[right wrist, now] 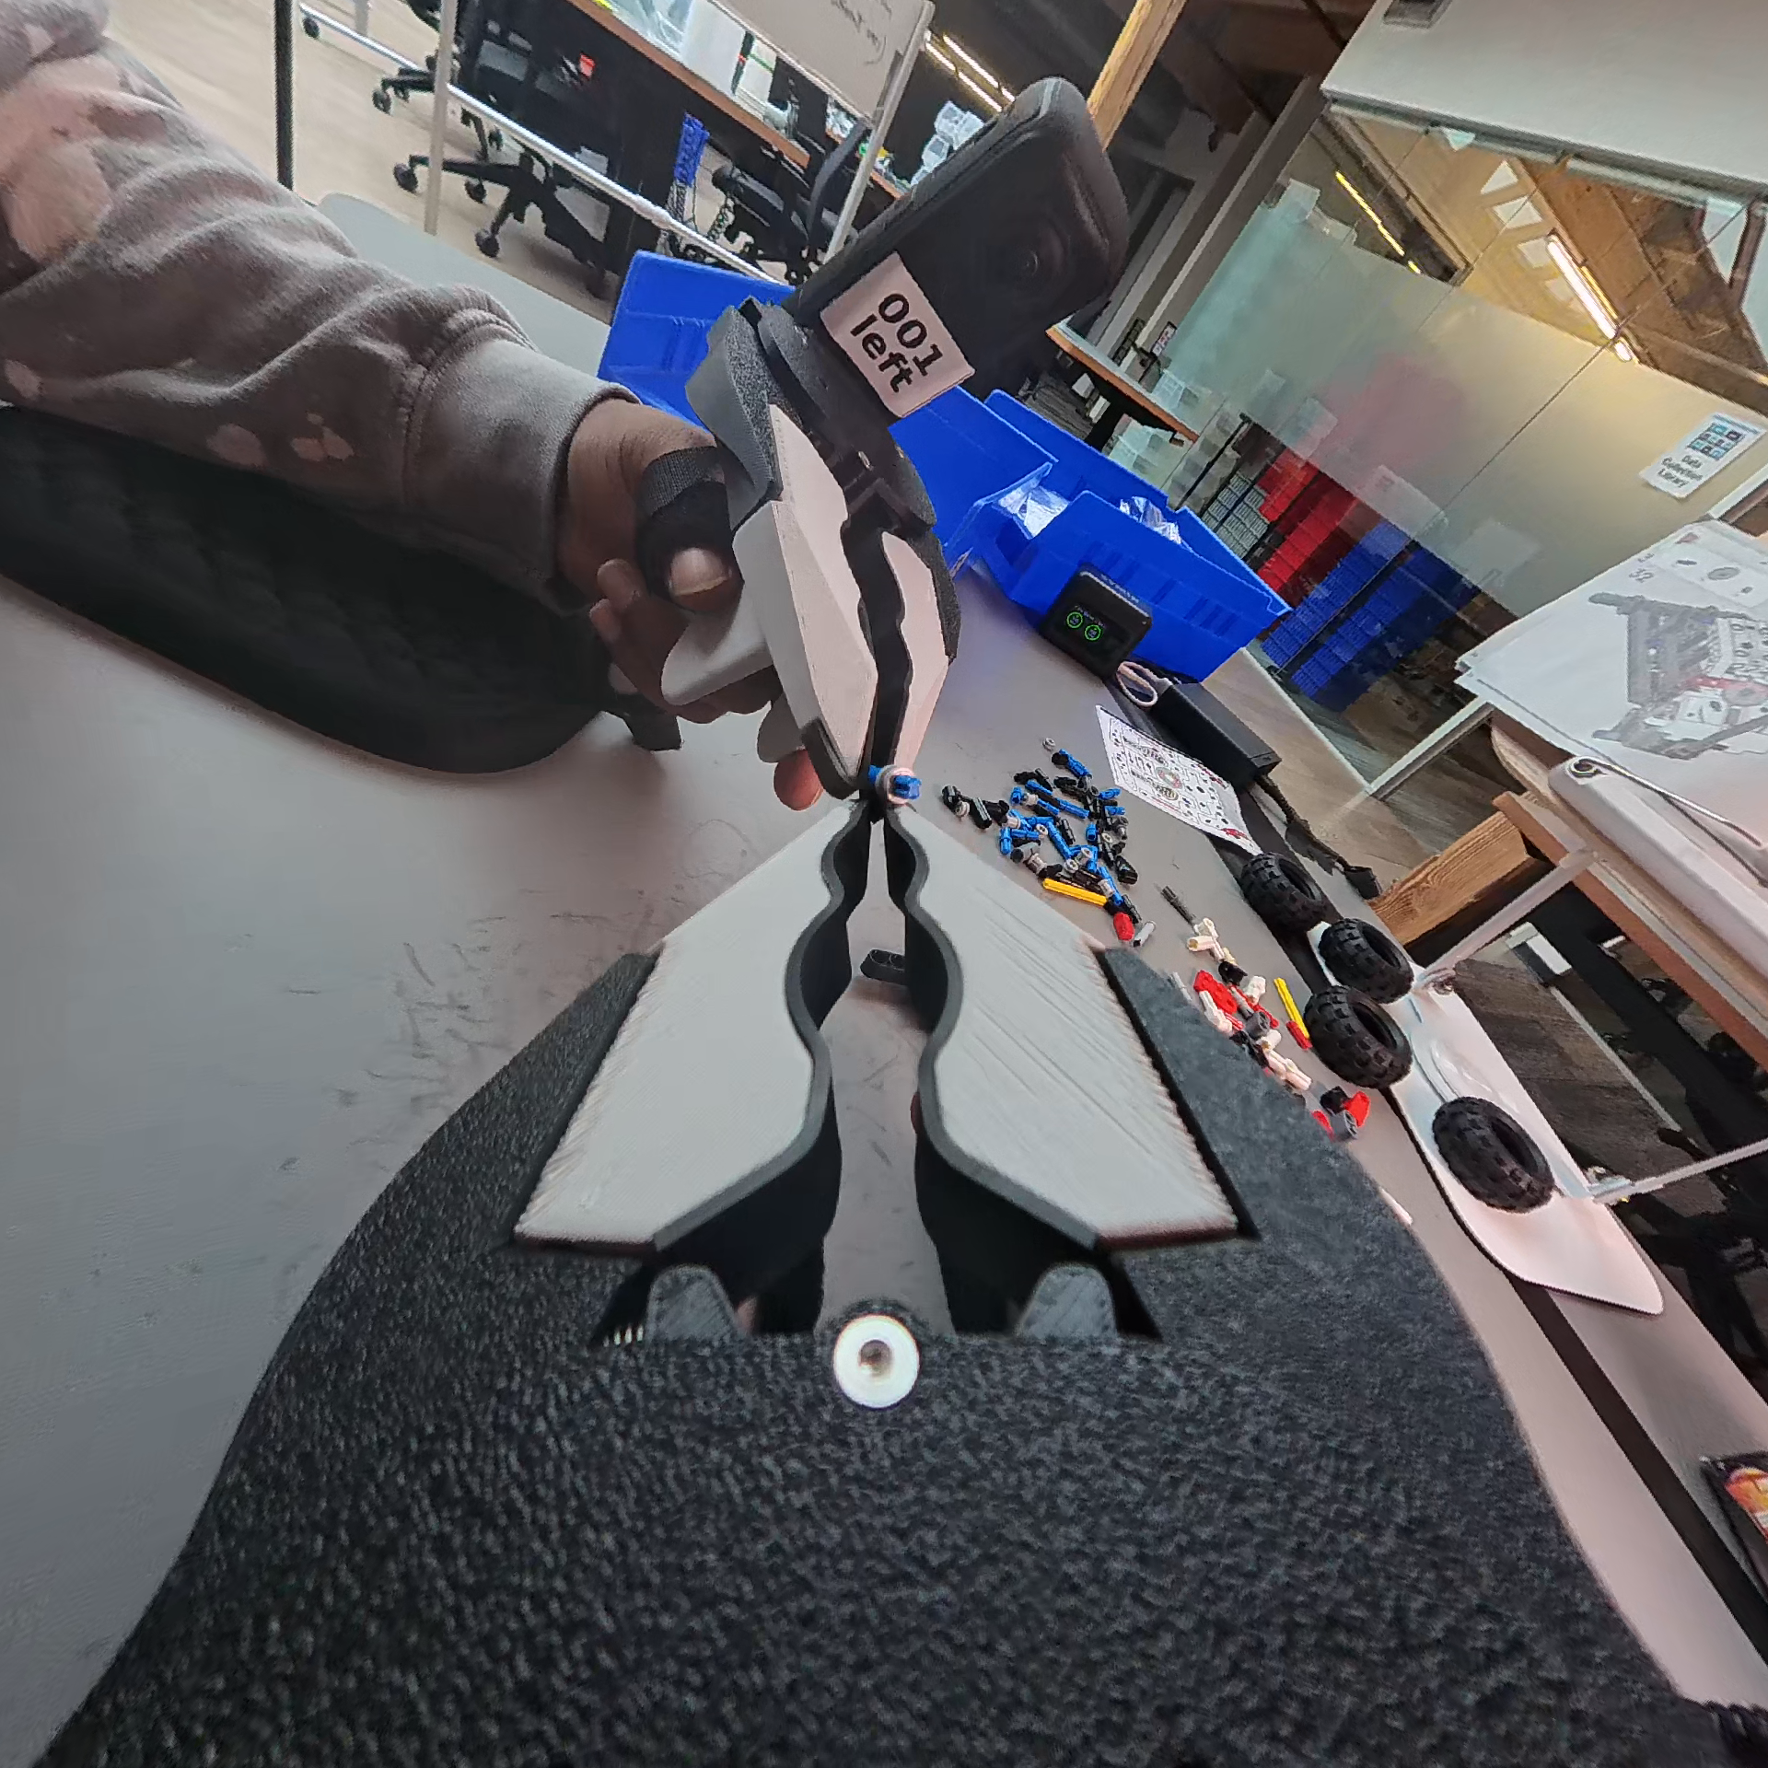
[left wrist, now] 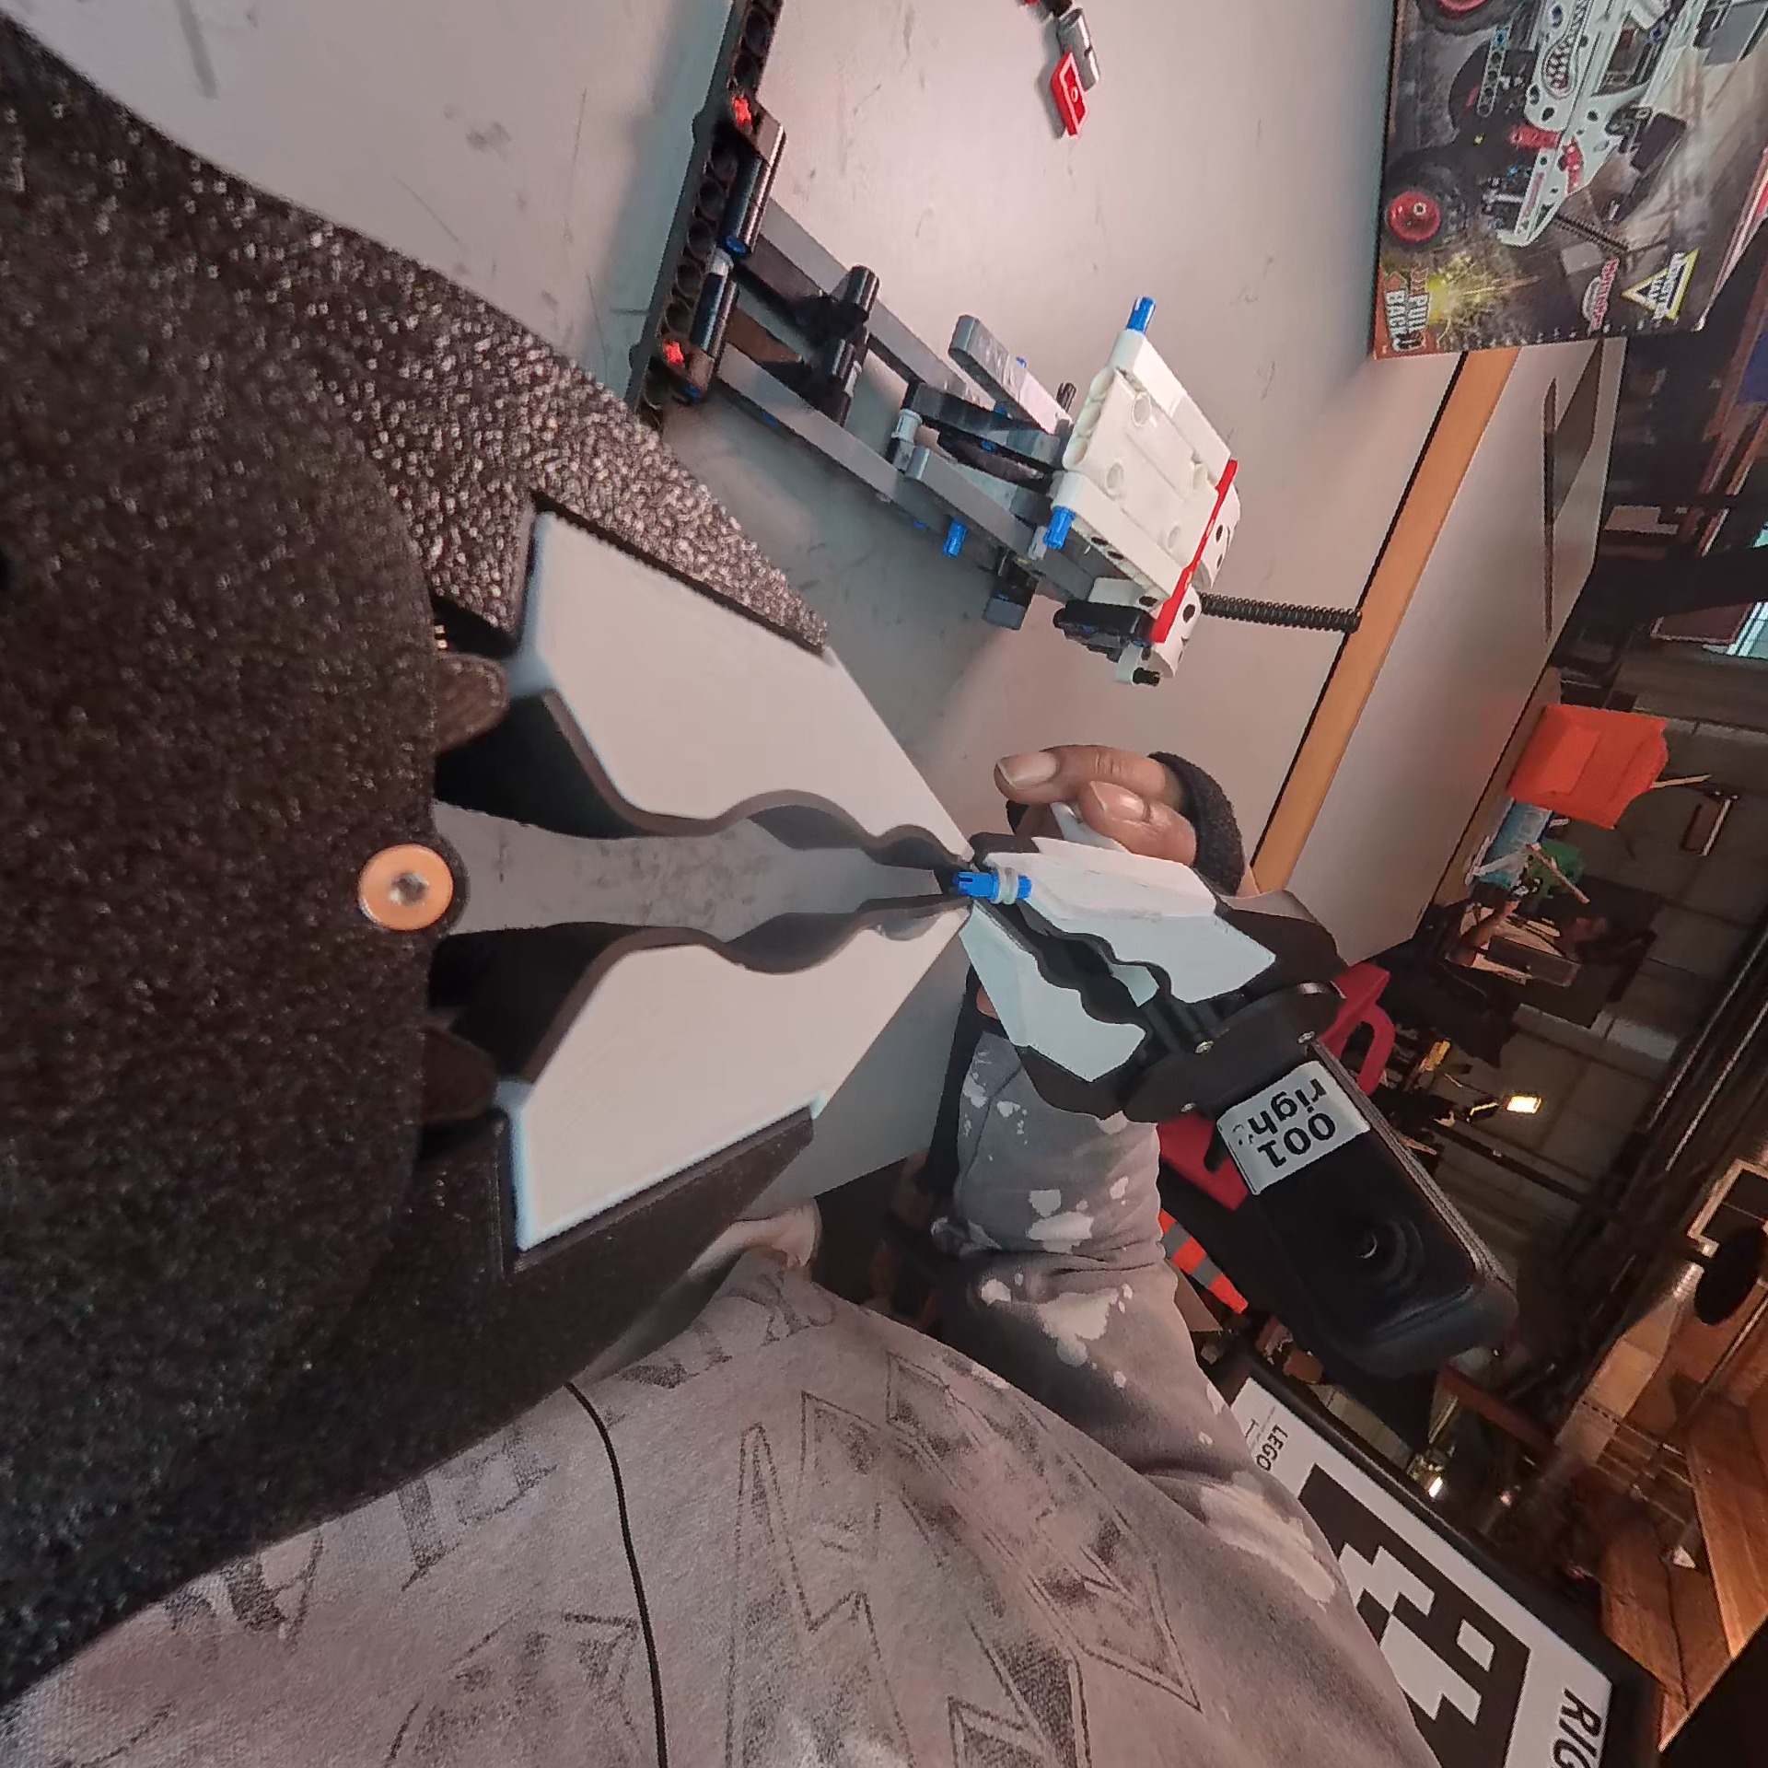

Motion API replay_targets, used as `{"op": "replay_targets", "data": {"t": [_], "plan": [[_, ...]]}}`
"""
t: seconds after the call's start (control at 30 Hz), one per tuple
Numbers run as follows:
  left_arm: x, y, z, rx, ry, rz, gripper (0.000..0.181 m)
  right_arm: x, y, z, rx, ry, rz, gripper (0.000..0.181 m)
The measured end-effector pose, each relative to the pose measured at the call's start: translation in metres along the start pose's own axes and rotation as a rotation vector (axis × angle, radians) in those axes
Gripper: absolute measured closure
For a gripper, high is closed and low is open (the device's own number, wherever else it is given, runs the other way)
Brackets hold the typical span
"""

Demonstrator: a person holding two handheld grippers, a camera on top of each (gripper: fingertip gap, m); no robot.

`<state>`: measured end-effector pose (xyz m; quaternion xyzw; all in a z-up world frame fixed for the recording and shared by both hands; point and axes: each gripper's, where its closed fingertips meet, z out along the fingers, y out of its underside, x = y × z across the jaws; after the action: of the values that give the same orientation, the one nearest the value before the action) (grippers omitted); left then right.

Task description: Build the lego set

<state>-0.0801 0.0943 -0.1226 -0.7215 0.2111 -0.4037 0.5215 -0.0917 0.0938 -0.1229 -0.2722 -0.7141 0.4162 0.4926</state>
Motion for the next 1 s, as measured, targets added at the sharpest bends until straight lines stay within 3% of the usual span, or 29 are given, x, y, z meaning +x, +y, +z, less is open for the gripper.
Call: {"op": "replay_targets", "data": {"t": [0.67,1.0], "plan": [[-0.024,0.018,0.002,-0.132,-0.19,0.123,0.177,0.001,0.025,0.008,-0.074,0.013,0.016,0.181],[-0.028,0.025,0.002,-0.168,-0.211,0.143,0.177,-0.002,0.033,0.01,-0.073,-0.025,0.079,0.181]]}}
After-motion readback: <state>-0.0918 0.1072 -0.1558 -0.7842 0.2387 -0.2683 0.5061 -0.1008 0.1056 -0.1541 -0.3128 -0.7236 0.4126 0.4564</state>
